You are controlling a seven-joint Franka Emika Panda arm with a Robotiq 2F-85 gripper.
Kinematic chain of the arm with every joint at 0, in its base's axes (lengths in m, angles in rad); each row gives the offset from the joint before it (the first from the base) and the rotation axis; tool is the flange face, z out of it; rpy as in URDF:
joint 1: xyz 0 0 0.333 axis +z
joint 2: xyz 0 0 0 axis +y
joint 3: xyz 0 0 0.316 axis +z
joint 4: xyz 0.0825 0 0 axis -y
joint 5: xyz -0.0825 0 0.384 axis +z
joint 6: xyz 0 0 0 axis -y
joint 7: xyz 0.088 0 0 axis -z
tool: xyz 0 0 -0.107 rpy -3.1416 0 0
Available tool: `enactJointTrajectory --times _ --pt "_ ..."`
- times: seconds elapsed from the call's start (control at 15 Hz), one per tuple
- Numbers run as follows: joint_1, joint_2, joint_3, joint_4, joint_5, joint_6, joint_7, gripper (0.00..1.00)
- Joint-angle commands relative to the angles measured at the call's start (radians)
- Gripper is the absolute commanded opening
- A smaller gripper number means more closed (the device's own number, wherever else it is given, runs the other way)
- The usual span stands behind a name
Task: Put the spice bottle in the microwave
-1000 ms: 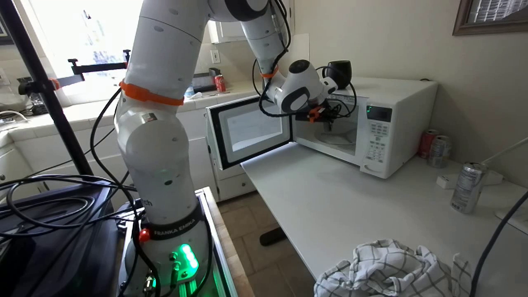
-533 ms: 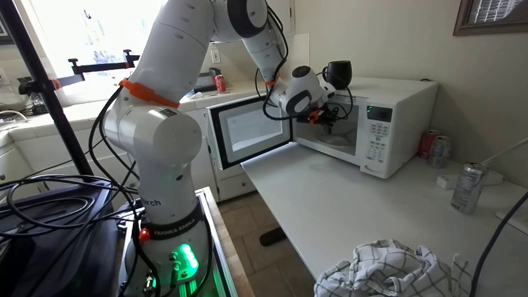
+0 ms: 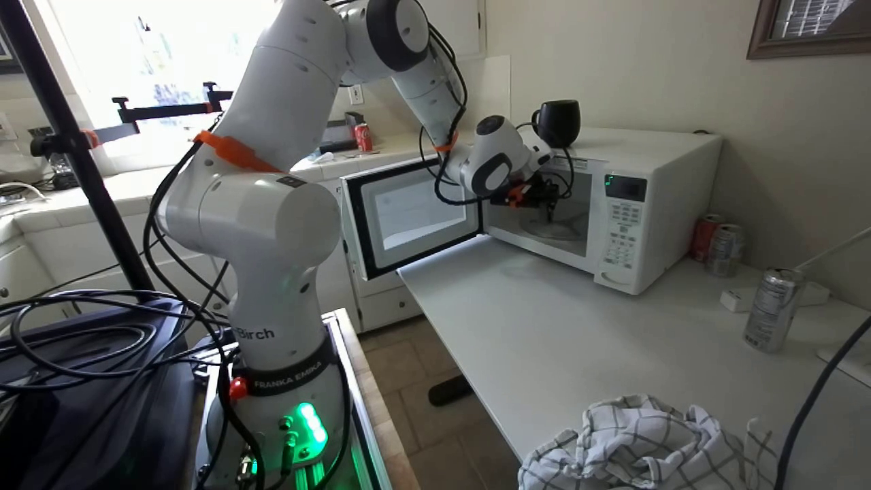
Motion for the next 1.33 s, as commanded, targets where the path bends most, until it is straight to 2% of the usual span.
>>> enactJointTrajectory --times 0.0,0.33,0.4,0.6,0.67,0.87,1.27 --pt "-0.001 0.069 0.012 0.073 0.017 0.029 0.035 0.23" --pt "-0.041 0.038 0.076 0.019 -0.005 0.096 0.031 0.23" --pt "-0.05 0.03 0.069 -0.023 -0.136 0.126 0.158 0.23" --pt "-0.063 0.008 0.07 -0.099 -0.194 0.186 0.221 0.23" --pt "-0.059 0.002 0.072 -0.124 -0.135 0.21 0.171 0.23" --pt "-0.058 -0.003 0.058 -0.184 -0.12 0.27 0.185 0.23" --pt "-0.039 0.023 0.036 -0.138 -0.08 0.297 0.181 0.23"
